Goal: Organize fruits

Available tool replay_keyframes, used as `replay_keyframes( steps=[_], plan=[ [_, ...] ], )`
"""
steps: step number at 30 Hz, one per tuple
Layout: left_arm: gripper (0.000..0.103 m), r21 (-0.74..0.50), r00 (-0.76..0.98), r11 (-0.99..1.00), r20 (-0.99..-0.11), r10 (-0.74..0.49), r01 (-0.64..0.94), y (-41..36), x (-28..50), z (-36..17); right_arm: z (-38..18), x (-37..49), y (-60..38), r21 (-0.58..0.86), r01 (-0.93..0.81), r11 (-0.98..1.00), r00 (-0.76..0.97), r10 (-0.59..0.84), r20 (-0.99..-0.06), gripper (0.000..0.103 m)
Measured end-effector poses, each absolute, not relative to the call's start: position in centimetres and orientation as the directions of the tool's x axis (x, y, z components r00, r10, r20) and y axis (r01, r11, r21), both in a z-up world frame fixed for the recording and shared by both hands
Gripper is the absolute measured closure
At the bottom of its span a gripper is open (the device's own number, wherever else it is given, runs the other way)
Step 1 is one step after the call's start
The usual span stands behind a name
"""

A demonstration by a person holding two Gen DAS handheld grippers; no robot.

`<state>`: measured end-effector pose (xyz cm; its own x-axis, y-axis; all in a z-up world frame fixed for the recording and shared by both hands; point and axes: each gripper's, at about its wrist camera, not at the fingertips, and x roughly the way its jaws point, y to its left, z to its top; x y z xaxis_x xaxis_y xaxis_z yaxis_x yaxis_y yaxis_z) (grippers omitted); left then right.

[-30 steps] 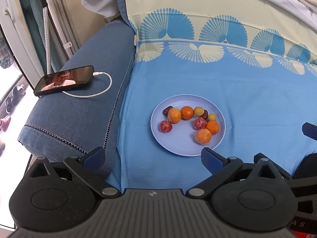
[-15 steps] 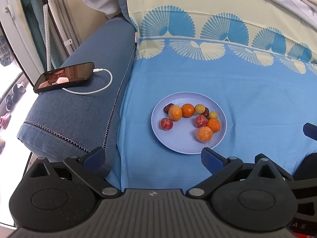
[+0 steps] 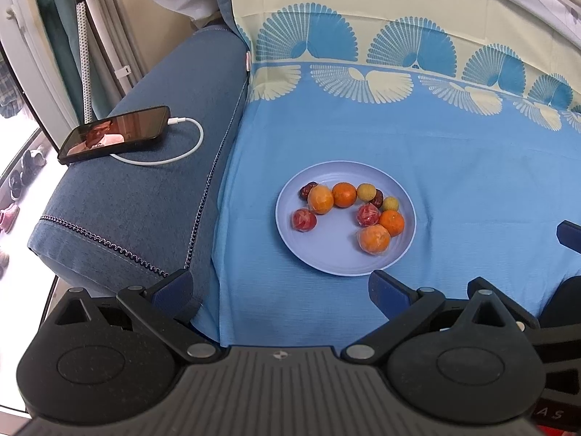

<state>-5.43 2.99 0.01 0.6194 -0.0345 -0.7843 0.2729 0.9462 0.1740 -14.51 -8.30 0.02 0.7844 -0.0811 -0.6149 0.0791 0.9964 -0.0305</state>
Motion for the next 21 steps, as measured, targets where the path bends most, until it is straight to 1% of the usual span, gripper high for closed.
replay_keyframes(
  steps=[13, 18, 21],
  plan=[
    [0.000, 0.175, 0.600, 0.943, -0.800, -0.032, 0.284, 2.8, -4.9, -0.4, -0.1, -14.4, -8.5, -0.030, 0.083, 0.996, 0.785, -0.084, -0.614, 0.001],
    [0.000, 0.203, 0.608, 0.939, -0.794, -0.008, 0.277, 2.7, -4.8, -1.0, 0.0, -14.3, -7.9, -0.047, 0.024, 0.999, 0.795, -0.047, -0.605, 0.001],
    [0.000, 0.206, 0.600, 0.938, -0.800, -0.004, 0.280, 2.7, -4.7, -1.4, 0.3, -14.3, -7.9, -0.048, 0.024, 0.999, 0.799, -0.048, -0.599, 0.001]
  ],
)
